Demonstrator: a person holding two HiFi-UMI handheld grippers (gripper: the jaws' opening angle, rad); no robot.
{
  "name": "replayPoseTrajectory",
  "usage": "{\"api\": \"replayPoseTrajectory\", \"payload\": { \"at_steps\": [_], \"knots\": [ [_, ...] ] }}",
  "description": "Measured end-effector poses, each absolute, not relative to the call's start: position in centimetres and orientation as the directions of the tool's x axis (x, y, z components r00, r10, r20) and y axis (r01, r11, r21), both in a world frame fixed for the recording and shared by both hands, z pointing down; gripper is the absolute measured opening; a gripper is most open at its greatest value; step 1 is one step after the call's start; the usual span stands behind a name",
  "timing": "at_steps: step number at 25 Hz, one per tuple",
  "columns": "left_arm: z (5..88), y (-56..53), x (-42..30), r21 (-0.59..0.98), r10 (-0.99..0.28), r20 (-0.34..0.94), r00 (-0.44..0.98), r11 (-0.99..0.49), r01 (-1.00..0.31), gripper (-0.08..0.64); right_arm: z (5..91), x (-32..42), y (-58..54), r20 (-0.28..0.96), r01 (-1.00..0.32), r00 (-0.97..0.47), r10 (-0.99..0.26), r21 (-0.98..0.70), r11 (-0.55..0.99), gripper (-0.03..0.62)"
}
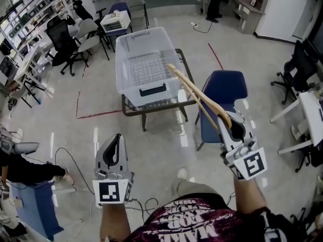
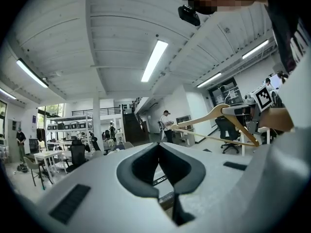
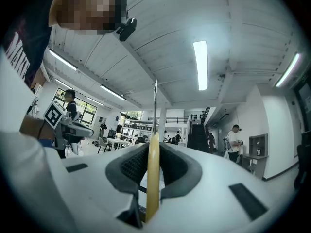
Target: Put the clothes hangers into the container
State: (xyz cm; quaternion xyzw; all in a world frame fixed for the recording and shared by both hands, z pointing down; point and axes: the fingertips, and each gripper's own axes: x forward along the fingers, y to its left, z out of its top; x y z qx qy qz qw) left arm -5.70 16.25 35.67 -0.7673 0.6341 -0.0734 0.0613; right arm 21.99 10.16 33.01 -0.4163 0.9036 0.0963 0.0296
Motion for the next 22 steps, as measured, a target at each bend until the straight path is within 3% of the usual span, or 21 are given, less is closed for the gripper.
{"api": "replayPoseTrajectory", "payload": {
  "at_steps": [7,22],
  "knots": [
    [35.0,12.1,-3.7,-0.187,-0.972,0.061,0.229,-0.236,-0.953,0.006,34.0,23.9,6.5,-0.126,-0.765,-0.644,-0.754,0.104,0.636,0.061],
    [33.0,9.0,-4.3,-0.167,-0.99,0.038,0.137,-0.142,-0.976,0.006,32.1,23.9,0.7,-0.156,-0.726,-0.686,-0.711,0.084,0.682,0.061]
  ]
}}
